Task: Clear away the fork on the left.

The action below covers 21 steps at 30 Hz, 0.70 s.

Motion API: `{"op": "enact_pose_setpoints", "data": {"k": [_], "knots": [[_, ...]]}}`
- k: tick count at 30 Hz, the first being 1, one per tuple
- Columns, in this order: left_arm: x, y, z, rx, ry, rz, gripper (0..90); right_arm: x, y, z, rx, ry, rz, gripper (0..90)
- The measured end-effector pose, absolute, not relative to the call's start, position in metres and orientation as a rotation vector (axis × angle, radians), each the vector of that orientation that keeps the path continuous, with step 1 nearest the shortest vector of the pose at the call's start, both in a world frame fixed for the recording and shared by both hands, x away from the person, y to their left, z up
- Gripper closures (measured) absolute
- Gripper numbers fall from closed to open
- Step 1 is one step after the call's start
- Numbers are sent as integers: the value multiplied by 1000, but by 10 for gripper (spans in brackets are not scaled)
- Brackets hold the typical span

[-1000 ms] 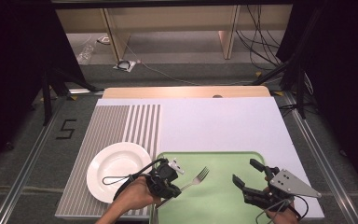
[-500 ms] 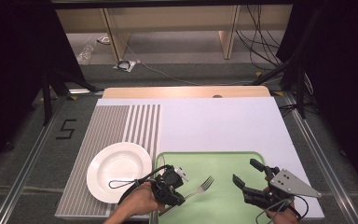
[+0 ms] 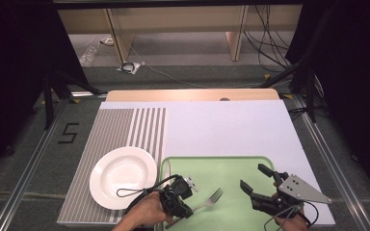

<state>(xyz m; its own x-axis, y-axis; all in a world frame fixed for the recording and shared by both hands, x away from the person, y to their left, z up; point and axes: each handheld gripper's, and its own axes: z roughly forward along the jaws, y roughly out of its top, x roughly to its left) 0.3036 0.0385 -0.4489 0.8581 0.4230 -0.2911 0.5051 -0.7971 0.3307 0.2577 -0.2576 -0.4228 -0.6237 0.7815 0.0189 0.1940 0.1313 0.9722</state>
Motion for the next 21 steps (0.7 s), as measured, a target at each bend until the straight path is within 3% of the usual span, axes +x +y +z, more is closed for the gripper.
{"op": "enact_pose_setpoints", "data": {"k": [17, 21], "knots": [[303, 37, -460, 2674, 733, -297, 806, 257, -258, -422, 935, 1908, 1518, 225], [301, 35, -451, 2635, 702, -225, 632, 257, -258, -422, 933, 1908, 1518, 225]]}}
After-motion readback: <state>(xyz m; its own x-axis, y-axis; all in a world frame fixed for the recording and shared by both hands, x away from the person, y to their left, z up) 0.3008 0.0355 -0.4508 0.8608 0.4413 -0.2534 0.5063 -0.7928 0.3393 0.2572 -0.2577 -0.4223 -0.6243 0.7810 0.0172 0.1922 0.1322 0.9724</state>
